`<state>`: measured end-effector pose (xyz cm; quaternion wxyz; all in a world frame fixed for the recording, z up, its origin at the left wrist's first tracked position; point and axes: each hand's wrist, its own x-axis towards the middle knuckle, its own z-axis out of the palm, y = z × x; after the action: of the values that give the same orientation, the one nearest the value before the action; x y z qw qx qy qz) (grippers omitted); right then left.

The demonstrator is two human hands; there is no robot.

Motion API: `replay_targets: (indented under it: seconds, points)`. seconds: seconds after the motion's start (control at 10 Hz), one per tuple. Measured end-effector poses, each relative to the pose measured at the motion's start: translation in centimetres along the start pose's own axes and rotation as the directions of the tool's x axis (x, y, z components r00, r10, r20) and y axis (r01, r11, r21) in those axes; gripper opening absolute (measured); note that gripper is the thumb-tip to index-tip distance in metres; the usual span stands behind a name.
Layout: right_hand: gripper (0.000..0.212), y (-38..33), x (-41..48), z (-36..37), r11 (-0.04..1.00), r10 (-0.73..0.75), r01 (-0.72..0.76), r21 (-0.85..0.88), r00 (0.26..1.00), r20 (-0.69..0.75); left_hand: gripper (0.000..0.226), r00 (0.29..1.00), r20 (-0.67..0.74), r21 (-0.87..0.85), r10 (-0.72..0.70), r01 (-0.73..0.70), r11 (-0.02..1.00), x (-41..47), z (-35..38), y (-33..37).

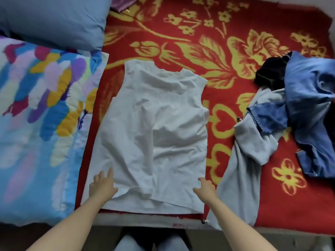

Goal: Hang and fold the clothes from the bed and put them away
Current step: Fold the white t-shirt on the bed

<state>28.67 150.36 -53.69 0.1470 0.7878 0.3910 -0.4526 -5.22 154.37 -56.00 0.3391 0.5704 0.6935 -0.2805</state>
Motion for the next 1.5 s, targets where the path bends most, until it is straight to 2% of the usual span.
replay_targets:
  seconds: [0.2,0.3,0.4,0.5,0.6,0.7,0.8,0.9,1.0,1.1,1.2,1.3,1.4,1.5]
  points:
    - [0.049,3.9,0.2,5.8,0.974,-0.069,0.067,-0.215,0.998,-0.002,0.077,1.000,0.014,0.057,-0.013,0.012,0.998,-0.6,6.3,-0.7]
    - [0.045,5.4,0.3,8.2,0.973,-0.056,0.046,-0.225,0.998,-0.037,0.070,0.998,-0.058,0.115,-0.020,0.027,0.993,-0.5,8.4,-1.4]
    - [0.040,5.9,0.4,9.8,0.977,-0.087,0.051,-0.209,0.982,-0.168,0.058,0.980,-0.199,0.150,0.014,0.016,0.989,0.0,9.1,-2.4]
    - [0.030,6.7,0.9,10.2,0.986,-0.156,0.135,-0.099,0.956,-0.250,0.033,0.950,-0.307,0.098,0.058,-0.029,0.995,0.4,9.4,-3.6]
    - [0.002,8.0,1.3,9.7,0.963,-0.245,0.200,-0.181,0.929,-0.278,0.021,0.928,-0.362,0.067,0.086,-0.066,0.996,0.3,9.1,-4.4]
    - [0.006,8.7,0.9,7.9,0.956,-0.244,0.173,-0.238,0.916,-0.317,0.017,0.894,-0.419,0.025,0.160,-0.165,0.986,-0.4,8.2,-5.1]
    - [0.020,9.9,-0.3,5.9,0.915,-0.333,0.210,-0.344,0.875,-0.352,0.030,0.860,-0.442,0.022,0.255,-0.273,0.962,-1.3,8.1,-6.9]
    - [0.042,11.9,-1.6,4.7,0.794,-0.518,0.286,-0.536,0.780,-0.352,0.010,0.930,-0.346,-0.227,0.121,-0.208,0.951,-1.5,8.6,-8.7]
    - [0.043,14.2,-1.9,4.7,0.787,-0.451,0.193,-0.586,0.828,-0.332,0.020,0.986,-0.155,-0.254,0.060,-0.098,0.962,-1.5,9.5,-10.3]
    - [0.020,14.9,-1.5,5.8,0.779,-0.259,0.048,-0.625,0.932,-0.252,0.022,0.935,-0.300,-0.003,0.187,-0.197,0.980,-2.7,10.3,-10.9]
    - [0.022,14.0,-1.1,6.2,0.788,-0.060,-0.125,-0.603,0.959,-0.276,0.050,0.930,-0.349,0.048,0.115,-0.105,0.993,-3.1,11.3,-10.2]
    - [0.024,12.2,-0.7,6.9,0.858,-0.150,-0.049,-0.512,0.928,-0.341,0.052,0.947,-0.308,-0.214,-0.091,0.024,0.977,-2.5,12.1,-8.5]
    - [0.039,11.6,-0.6,7.1,0.801,-0.305,0.098,-0.591,0.916,-0.262,0.049,0.933,-0.303,-0.490,-0.193,0.021,0.872,-1.7,11.9,-7.2]
    - [0.054,12.0,0.0,6.9,0.714,-0.459,0.253,-0.653,0.874,-0.163,0.039,0.910,-0.333,-0.564,-0.246,0.018,0.826,-1.4,11.2,-6.9]
